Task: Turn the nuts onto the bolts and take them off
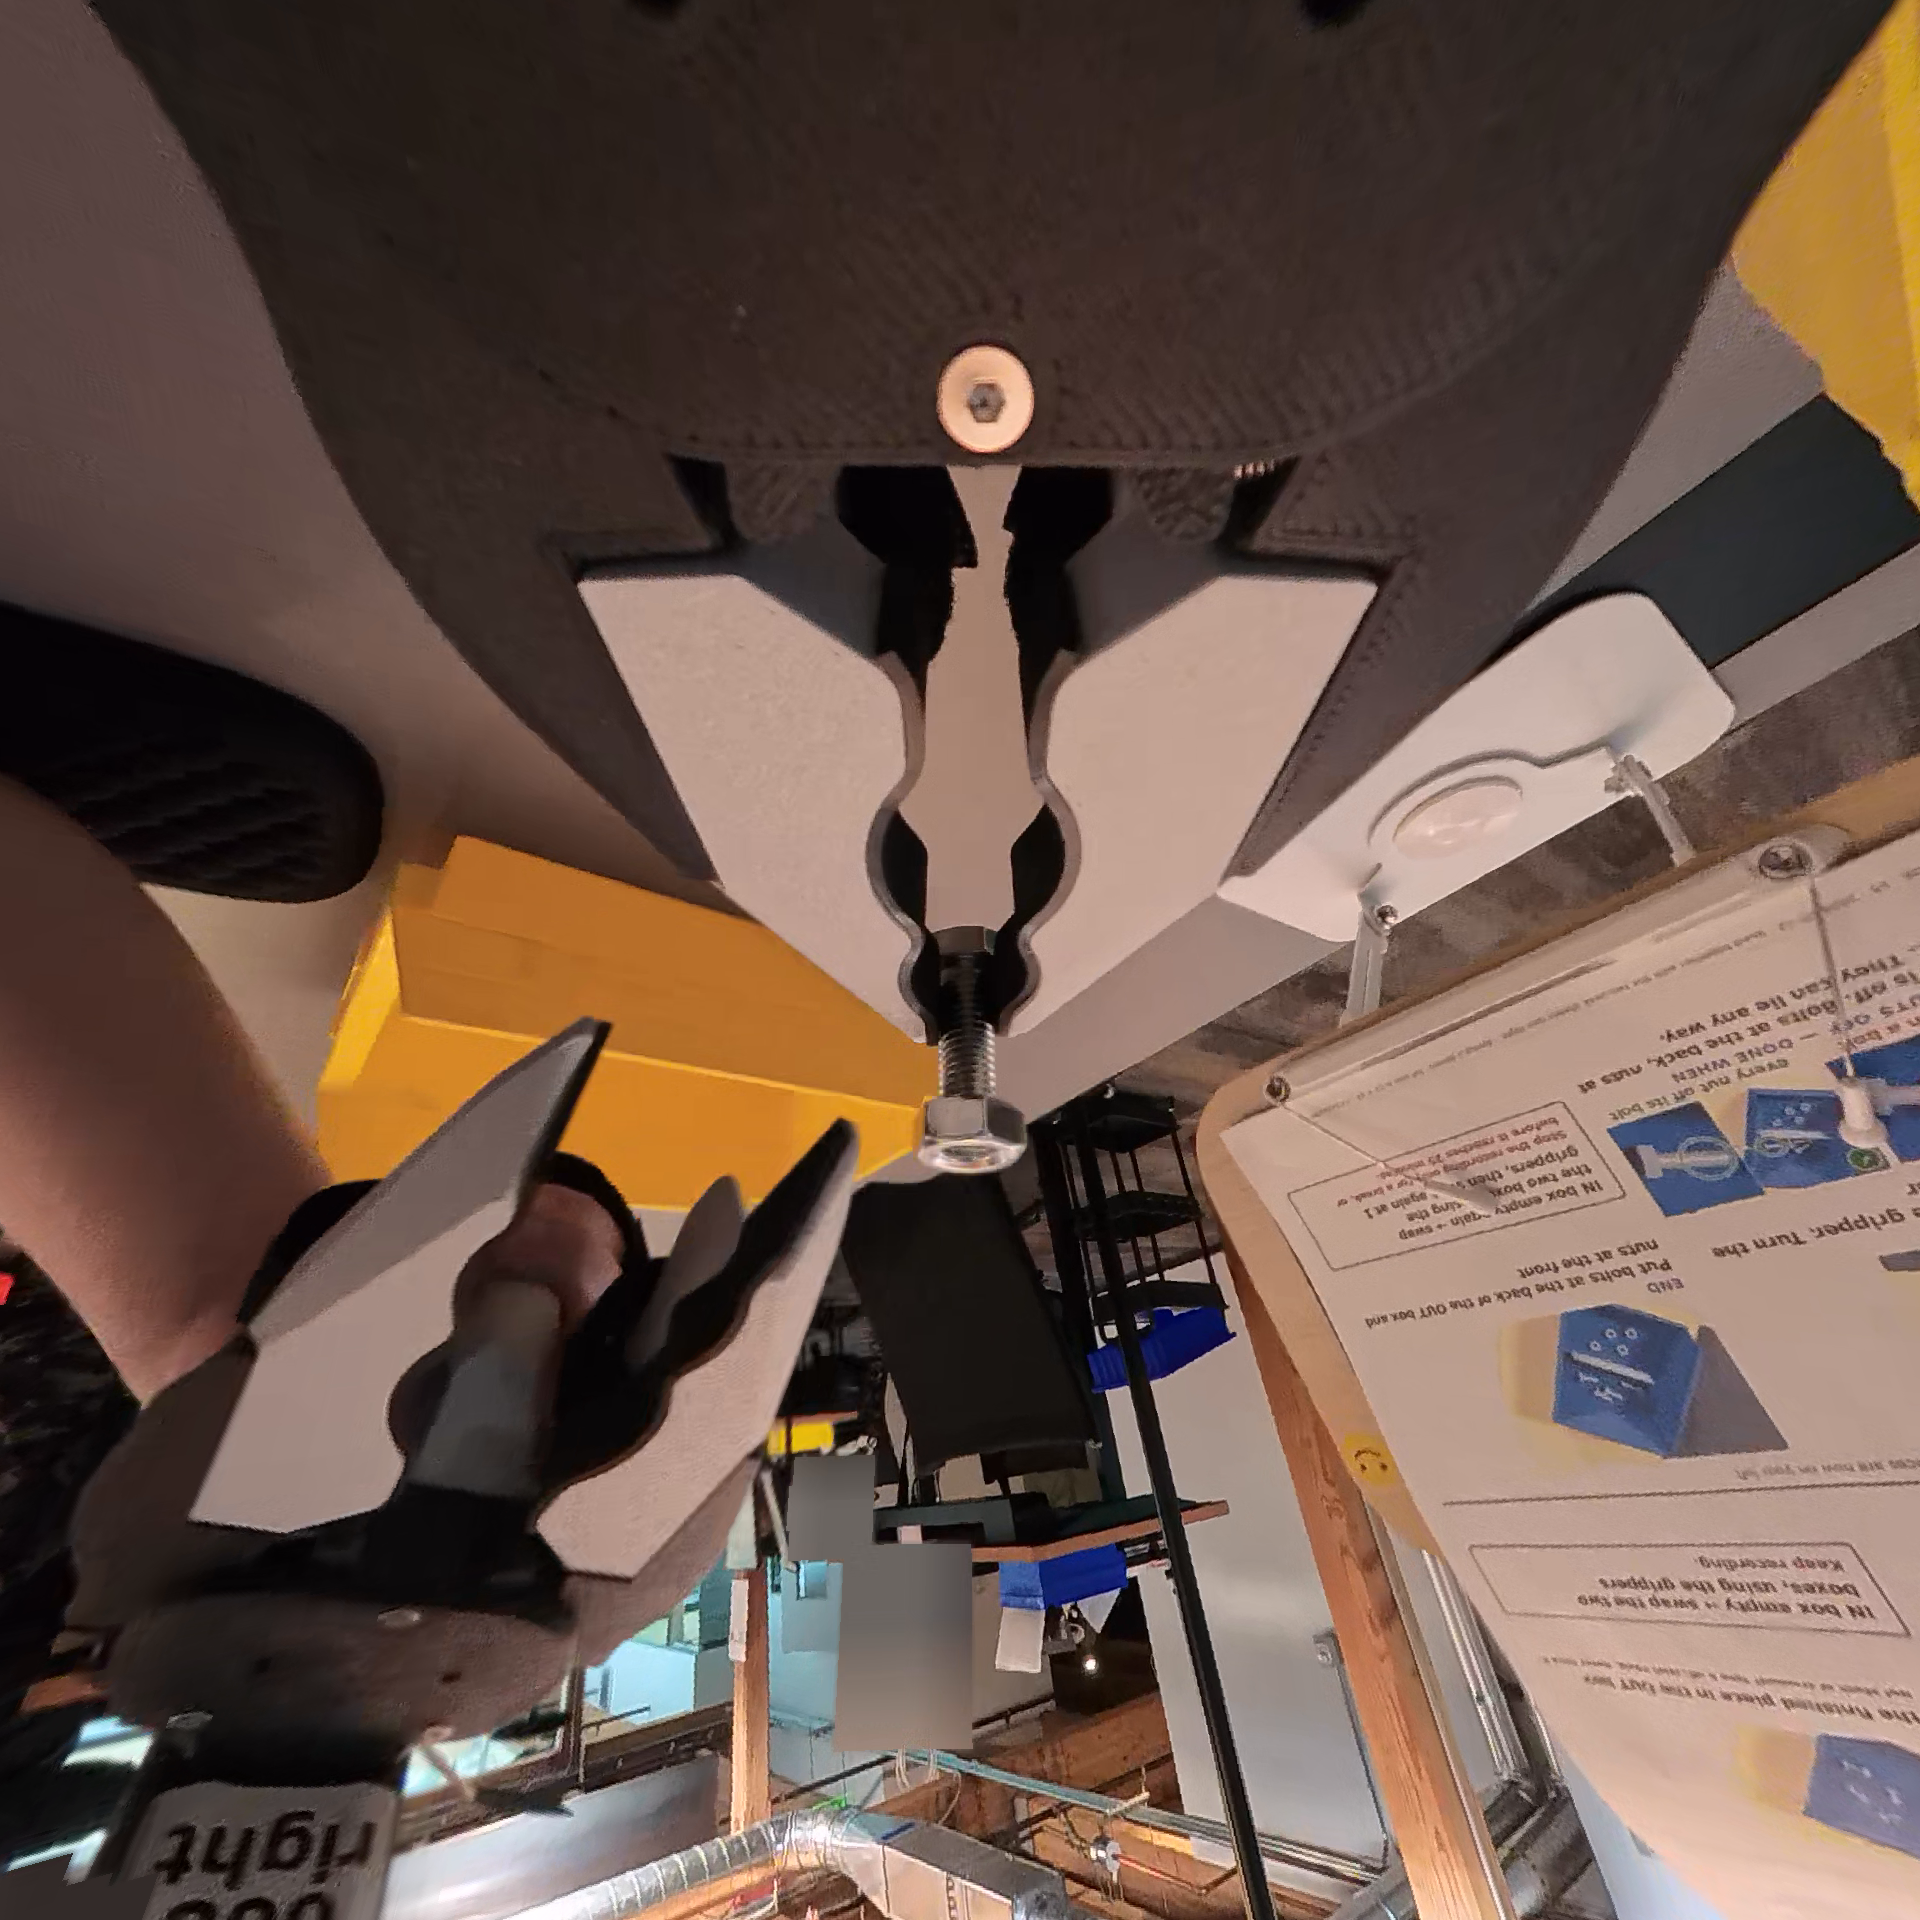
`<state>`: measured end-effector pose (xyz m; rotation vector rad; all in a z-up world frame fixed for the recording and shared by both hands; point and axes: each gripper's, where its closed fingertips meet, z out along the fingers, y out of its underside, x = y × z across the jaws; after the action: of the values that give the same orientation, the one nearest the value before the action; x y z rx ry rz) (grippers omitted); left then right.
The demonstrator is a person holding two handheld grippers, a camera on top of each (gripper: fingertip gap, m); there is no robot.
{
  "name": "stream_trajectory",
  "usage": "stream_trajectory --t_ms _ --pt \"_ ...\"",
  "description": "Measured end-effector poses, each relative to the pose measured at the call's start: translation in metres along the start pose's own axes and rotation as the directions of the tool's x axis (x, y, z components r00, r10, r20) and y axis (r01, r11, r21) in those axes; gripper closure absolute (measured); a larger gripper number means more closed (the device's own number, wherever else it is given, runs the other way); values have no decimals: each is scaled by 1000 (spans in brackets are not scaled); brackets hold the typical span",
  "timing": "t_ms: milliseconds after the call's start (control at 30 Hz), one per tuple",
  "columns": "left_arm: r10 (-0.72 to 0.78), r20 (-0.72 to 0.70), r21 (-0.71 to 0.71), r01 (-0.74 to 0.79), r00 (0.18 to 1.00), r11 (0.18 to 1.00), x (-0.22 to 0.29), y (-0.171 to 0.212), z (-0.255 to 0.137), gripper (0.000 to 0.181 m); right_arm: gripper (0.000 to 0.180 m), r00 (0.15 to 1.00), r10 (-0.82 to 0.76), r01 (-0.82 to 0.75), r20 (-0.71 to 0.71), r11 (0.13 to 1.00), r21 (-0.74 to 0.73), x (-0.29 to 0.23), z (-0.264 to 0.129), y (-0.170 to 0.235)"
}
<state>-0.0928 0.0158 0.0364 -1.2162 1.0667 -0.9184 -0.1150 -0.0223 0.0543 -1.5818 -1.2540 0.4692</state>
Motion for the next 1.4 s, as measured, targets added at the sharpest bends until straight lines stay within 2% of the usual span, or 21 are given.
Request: stream_trajectory --t_ms 33,133,300,367,467,600,833,967,1033,1133,1267,1400 --pt "3 -3 8 -3 1000 1000 2 -5 2 174 142 999 -3 3 -36 1000 -6 4 -7 -3" --pt "37 -31 32 -36 999 999 12 -32 12 174 122 981 -5 13 -193 999 43 23 -31 -20" --pt "-6 -206 29 12 979 1000 41 -85 44 174 88 901 89 57 -424 946 320 54 -97 -68" --pt "-15 -285 31 25 958 999 54 -97 52 173 74 888 129 78 -442 904 421 56 -122 -77" --pt "-12 -336 74 39 942 997 58 -102 51 174 73 910 171 74 -379 829 554 50 -138 -87" --pt "-68 -379 64 99 923 993 49 -99 45 173 67 937 213 -24 -276 828 560 48 -119 -83" --pt "-38 -360 56 62 932 997 43 -96 42 174 67 964 135 -15 -230 887 461 33 -63 -76" --pt "-33 -316 72 58 948 996 31 -97 41 174 70 979 88 -7 -183 915 404 19 -51 -73" --pt "-44 -295 79 70 955 994 23 -98 39 174 69 973 52 36 -224 927 373 19 -52 -72" --pt "-58 -231 115 86 971 990 4 -104 34 174 80 979 22 51 -204 938 343 10 -54 -72" --pt "-105 -312 93 140 944 986 12 -106 31 174 74 958 58 65 -280 910 409 22 -61 -81" --pt "-46 -320 73 73 946 995 27 -100 36 173 67 970 50 44 -238 926 375 17 -46 -75"
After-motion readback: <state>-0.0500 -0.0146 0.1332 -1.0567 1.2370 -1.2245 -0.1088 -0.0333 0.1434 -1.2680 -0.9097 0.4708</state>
